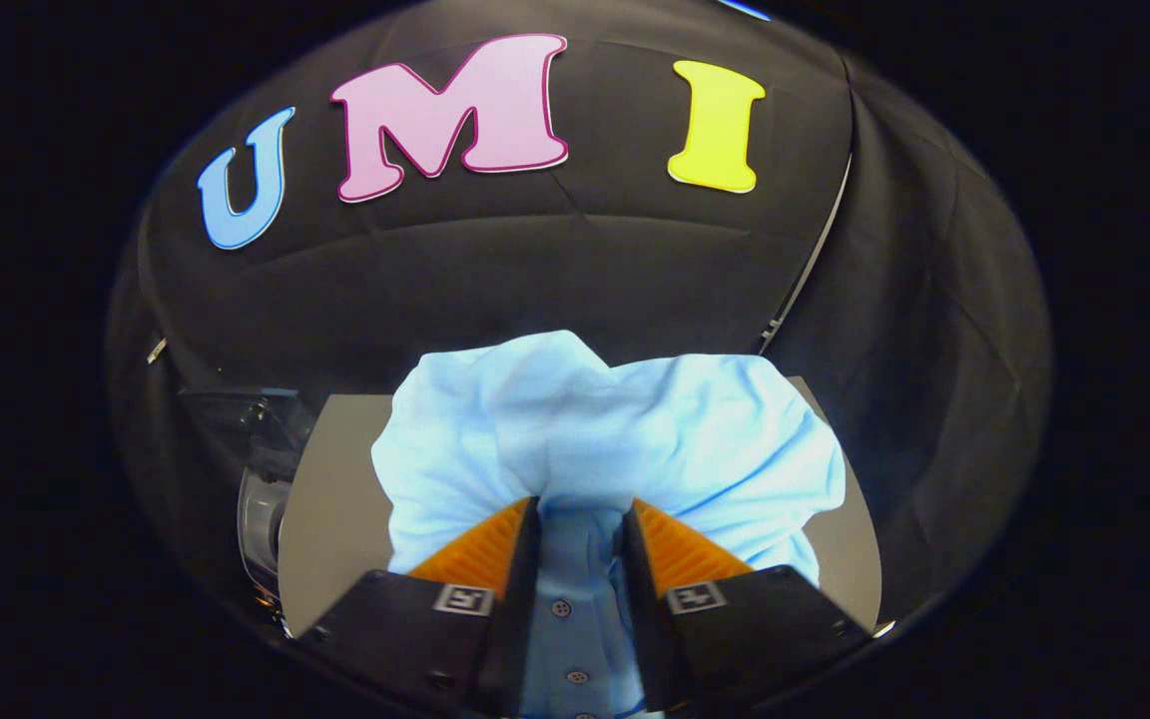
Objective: Put the clothes into the washing machine and then close the washing machine lid.
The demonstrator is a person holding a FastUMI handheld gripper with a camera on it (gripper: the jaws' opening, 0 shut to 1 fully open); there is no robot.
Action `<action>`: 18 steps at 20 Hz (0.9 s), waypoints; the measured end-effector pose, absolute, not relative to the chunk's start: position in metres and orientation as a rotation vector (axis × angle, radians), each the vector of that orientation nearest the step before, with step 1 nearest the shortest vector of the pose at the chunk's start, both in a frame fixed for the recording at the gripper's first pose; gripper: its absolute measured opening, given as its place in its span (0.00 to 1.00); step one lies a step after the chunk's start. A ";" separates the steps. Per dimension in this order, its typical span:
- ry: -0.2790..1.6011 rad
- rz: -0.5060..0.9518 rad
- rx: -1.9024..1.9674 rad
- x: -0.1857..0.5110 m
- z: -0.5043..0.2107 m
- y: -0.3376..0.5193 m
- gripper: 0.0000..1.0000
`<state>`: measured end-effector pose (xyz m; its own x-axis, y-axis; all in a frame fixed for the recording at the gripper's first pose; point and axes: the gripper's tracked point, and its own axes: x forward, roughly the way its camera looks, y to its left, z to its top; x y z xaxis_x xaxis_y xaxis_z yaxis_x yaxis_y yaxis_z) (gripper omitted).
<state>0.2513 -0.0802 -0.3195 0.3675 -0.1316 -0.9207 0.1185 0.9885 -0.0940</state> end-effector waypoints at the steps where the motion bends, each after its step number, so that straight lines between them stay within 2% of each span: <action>1: 1.184 -0.153 -0.027 0.252 -0.318 -0.079 0.29; 3: 1.143 -0.147 -0.040 0.256 -0.314 -0.078 0.29; 5: 1.131 -0.152 -0.014 0.255 -0.316 -0.079 0.06; 12: 1.080 -0.140 0.009 0.255 -0.291 -0.074 0.05; 18: 0.896 -0.097 0.068 0.256 -0.190 -0.051 0.05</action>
<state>0.2556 -0.0514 -0.1897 0.6207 -0.0556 -0.7821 0.1122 0.9935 0.0184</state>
